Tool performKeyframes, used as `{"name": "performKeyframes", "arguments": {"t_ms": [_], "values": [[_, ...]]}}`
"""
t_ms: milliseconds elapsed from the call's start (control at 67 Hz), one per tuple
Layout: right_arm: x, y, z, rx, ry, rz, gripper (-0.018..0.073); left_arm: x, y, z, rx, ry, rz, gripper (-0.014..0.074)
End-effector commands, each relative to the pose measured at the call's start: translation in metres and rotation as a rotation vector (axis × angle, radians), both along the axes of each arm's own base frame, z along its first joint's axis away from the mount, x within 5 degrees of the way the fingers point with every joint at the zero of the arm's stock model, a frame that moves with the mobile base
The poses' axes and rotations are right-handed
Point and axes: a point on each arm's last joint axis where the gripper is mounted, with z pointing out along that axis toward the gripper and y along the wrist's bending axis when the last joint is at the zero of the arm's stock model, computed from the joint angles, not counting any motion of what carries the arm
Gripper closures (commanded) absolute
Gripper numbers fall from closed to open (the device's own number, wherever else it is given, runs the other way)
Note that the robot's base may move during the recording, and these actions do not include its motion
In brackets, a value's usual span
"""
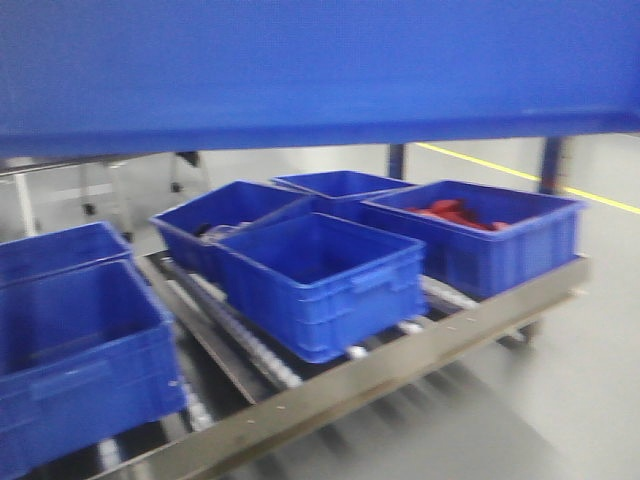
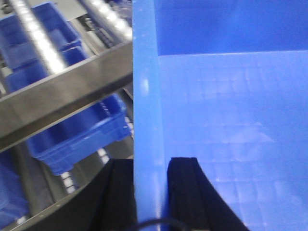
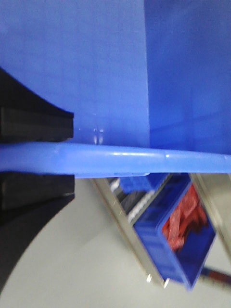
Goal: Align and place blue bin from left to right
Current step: 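Drive up to the conveyor rack of small blue bins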
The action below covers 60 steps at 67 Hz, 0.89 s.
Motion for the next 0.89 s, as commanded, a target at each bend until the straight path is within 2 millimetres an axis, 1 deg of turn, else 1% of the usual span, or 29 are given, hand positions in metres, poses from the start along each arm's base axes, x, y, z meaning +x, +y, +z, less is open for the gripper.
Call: {"name": "performKeyframes", "arguments": {"t_ms": [0, 880], "values": [[-0.0032, 0.0088, 0.0178, 0.104, -0.122, 0.104, 0.0638, -0.0015, -0.0076, 0.0120, -0.066, -0.095, -0.079, 0.0707], [-0.0032, 0.0088, 0.0178, 0.104, -0.122, 0.104, 0.0638, -0.0015, -0.0076, 0.0120, -0.066, -0.095, -0.079, 0.0707]]}}
